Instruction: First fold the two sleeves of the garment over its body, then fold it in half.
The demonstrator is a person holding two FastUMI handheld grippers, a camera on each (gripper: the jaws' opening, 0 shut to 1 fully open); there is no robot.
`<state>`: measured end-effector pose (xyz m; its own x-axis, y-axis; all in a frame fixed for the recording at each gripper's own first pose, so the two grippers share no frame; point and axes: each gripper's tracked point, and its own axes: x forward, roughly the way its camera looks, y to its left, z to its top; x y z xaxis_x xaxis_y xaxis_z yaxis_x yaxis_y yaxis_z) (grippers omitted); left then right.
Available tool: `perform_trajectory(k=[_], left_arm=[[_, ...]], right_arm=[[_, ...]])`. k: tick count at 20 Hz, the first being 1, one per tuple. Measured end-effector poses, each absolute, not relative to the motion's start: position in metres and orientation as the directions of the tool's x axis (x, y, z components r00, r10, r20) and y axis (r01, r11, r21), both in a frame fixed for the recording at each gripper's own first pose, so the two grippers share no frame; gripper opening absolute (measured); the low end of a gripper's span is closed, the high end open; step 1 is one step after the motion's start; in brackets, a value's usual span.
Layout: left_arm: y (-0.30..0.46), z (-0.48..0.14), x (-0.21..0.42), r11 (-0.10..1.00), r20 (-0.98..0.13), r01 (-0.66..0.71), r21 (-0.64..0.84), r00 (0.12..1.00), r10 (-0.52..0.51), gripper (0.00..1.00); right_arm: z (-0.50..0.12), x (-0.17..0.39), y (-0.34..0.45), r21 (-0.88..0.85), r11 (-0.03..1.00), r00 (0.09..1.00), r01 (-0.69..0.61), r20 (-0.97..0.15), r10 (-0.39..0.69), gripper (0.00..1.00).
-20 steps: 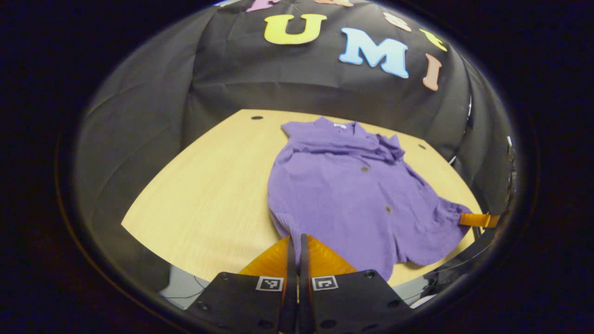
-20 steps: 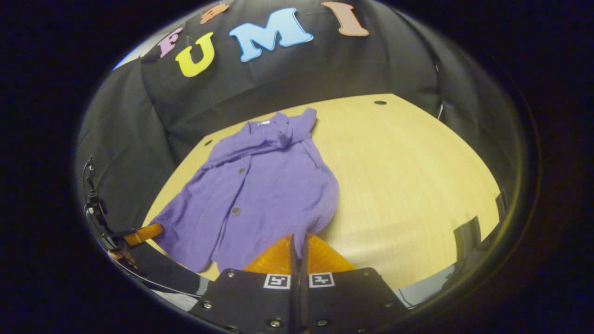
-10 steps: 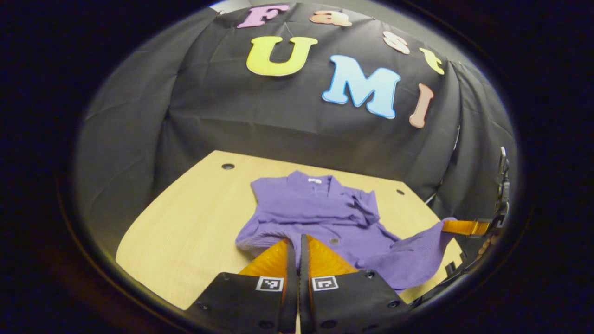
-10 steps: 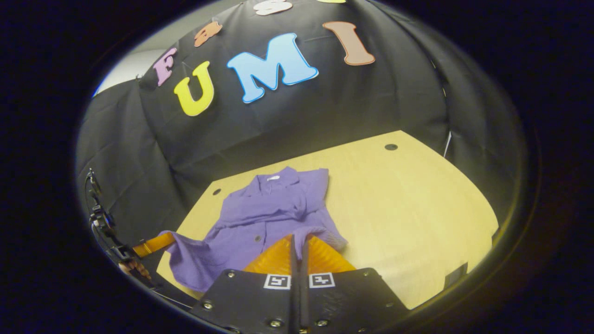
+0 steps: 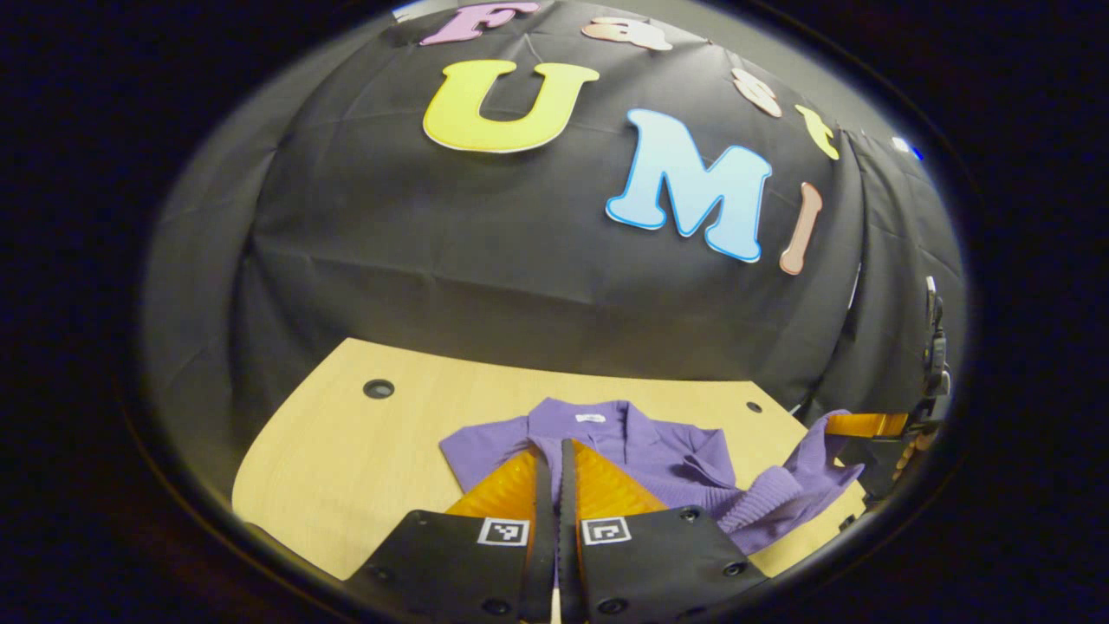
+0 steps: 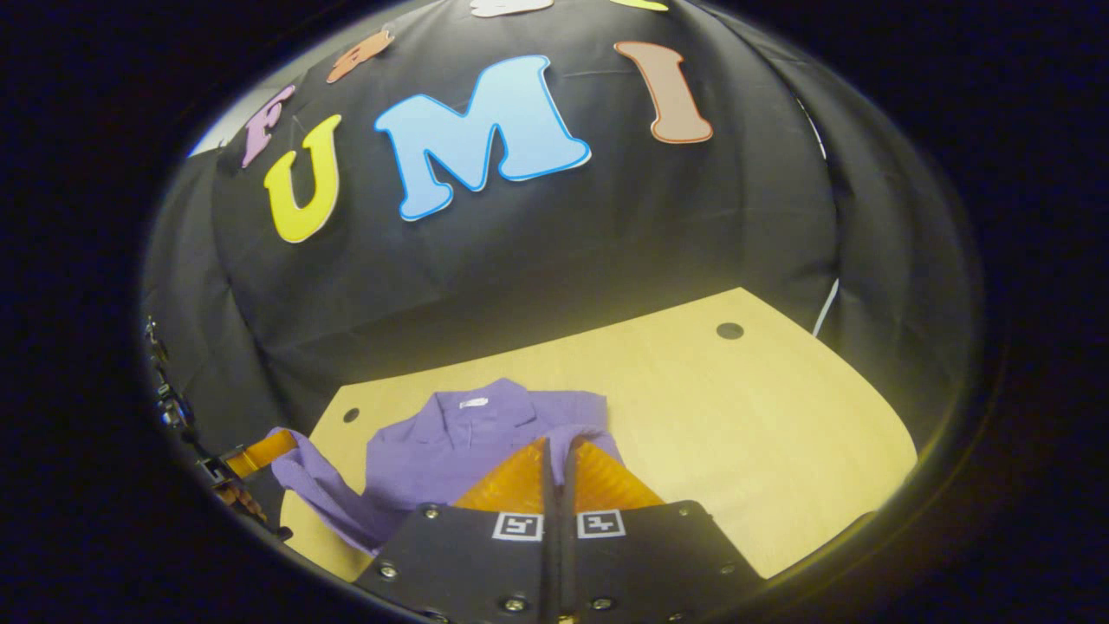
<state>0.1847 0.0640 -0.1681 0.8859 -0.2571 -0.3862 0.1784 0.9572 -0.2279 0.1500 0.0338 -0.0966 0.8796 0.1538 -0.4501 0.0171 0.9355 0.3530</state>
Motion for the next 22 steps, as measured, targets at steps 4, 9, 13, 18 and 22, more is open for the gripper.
perform_trajectory(k=[4, 9, 13, 18, 22], left_arm=[[0.073, -0.181, 0.241, 0.955, -0.391, 0.185, -0.23, 0.882, -0.265, 0.08], [0.077, -0.19, 0.289, 0.962, -0.377, 0.198, -0.186, 0.89, -0.256, 0.08], [0.083, -0.198, 0.31, 0.963, -0.382, 0.187, -0.192, 0.89, -0.249, 0.08], [0.092, -0.2, 0.336, 0.972, -0.353, 0.167, -0.166, 0.91, -0.217, 0.08], [0.099, -0.219, 0.35, 0.984, -0.373, 0.142, -0.105, 0.912, -0.172, 0.08]], right_arm=[[-0.096, 0.203, 0.04, 0.325, 0.945, 0.875, 0.035, -0.467, 0.128, 0.0], [-0.101, 0.258, 0.047, 0.328, 0.943, 0.864, 0.047, -0.487, 0.126, 0.0], [-0.113, 0.288, 0.048, 0.303, 0.951, 0.849, 0.057, -0.515, 0.113, 0.0], [-0.129, 0.309, 0.039, 0.272, 0.959, 0.836, 0.085, -0.543, 0.079, 0.0], [-0.145, 0.319, 0.027, 0.217, 0.97, 0.82, 0.113, -0.572, 0.033, 0.0]])
